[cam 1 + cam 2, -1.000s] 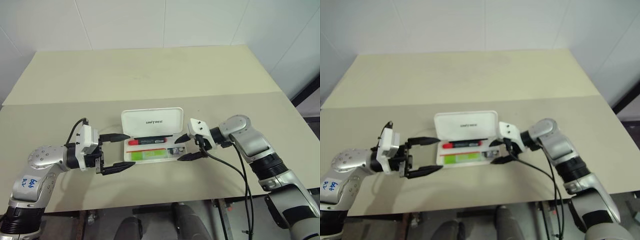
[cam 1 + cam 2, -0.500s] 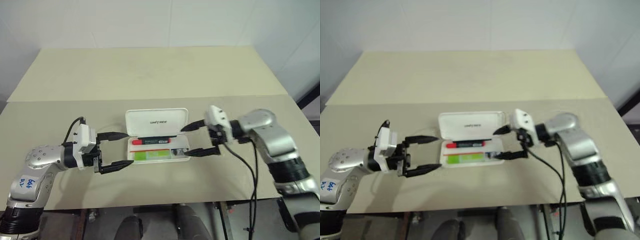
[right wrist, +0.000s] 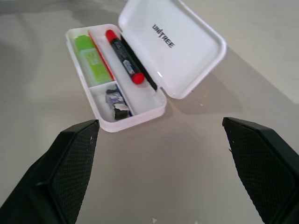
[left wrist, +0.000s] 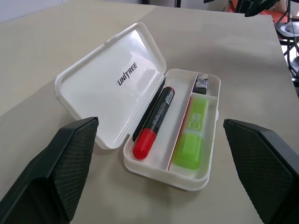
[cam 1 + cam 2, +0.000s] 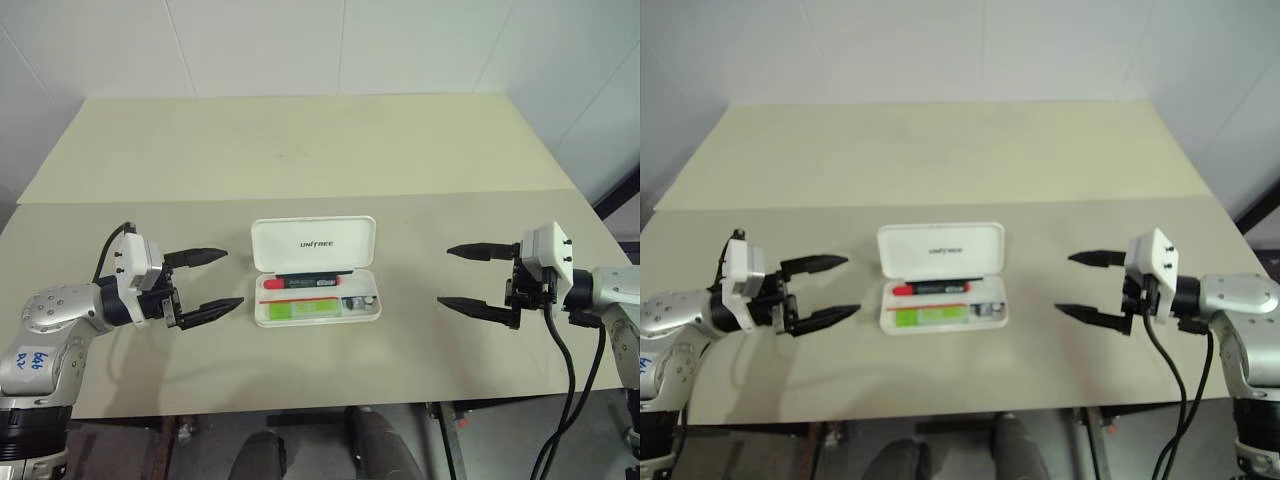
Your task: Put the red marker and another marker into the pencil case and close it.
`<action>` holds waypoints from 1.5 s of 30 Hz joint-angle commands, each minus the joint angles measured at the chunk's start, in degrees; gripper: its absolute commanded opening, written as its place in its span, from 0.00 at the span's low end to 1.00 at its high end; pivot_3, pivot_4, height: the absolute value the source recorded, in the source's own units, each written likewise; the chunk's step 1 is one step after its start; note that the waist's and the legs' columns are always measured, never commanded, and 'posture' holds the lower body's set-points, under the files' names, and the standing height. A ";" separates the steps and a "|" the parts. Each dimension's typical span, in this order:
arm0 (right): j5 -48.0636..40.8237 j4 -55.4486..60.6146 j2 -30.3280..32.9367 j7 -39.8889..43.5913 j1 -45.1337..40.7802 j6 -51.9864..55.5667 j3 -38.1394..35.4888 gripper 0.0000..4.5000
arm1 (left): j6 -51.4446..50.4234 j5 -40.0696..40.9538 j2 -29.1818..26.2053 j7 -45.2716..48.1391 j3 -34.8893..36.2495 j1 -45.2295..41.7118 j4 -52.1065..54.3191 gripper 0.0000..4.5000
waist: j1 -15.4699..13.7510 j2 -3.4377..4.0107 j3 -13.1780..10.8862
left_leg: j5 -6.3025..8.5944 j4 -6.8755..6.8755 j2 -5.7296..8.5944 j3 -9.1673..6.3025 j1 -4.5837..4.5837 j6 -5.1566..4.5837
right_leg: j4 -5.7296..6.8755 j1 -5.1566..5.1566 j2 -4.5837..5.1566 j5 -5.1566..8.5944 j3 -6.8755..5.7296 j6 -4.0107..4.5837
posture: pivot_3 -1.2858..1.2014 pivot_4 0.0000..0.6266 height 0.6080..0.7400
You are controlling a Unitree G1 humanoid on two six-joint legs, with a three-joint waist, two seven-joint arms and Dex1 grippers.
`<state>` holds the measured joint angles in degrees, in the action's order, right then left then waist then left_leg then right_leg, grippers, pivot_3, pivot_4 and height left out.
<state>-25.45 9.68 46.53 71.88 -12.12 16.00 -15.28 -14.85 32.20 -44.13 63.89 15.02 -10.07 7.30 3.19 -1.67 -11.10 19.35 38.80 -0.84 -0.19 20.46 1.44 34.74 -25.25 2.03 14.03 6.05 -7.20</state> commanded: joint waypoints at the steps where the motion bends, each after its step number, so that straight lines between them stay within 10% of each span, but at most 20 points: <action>1: -1.21 2.76 -0.19 -2.48 2.08 -2.12 -2.90 1.00 | 0.49 0.71 -1.56 1.31 1.37 -1.01 -0.23 0.96 | -0.03 0.00 0.00 | 0.00 0.01 0.01 0.01 0.01 0.00 | 0.00 0.00 0.00 0.00 0.01 0.00 | 0.52 0.24 1.00; 14: -2.02 4.70 -0.17 -6.42 2.27 -1.50 -0.56 1.00 | -2.02 4.30 0.97 -2.65 3.17 -1.44 0.98 0.01 | -0.02 0.00 0.00 | 0.00 0.02 0.00 0.08 -0.01 0.00 | -0.01 0.00 0.00 -0.01 0.11 -0.02 | 0.52 0.24 1.00; 25: -2.15 4.76 -1.78 -8.60 0.14 -1.91 2.13 1.00 | -4.42 5.90 8.02 -18.75 8.29 -10.11 -5.08 0.01 | -0.15 -0.05 -0.02 | 0.00 0.11 0.03 0.07 -0.01 0.00 | 0.07 0.01 0.01 -0.04 0.13 -0.06 | 0.52 0.24 1.00; 45: -1.82 4.02 -3.89 -9.41 -4.53 -3.16 5.71 1.00 | -3.96 -5.22 15.26 -18.98 -6.97 -24.08 -24.27 0.01 | -0.81 -0.07 -0.02 | 0.00 0.17 0.04 0.06 0.02 0.00 | 0.00 0.05 -0.02 -0.09 0.13 -0.15 | 0.52 0.24 1.00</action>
<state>-26.50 12.95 42.74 62.96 -15.45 13.72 -9.26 -20.24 28.26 -29.06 44.51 8.55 -32.98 -17.04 2.38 -1.74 -11.12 19.35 38.96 -0.81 -0.14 20.49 1.45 34.74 -25.21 2.00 13.94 6.18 -7.35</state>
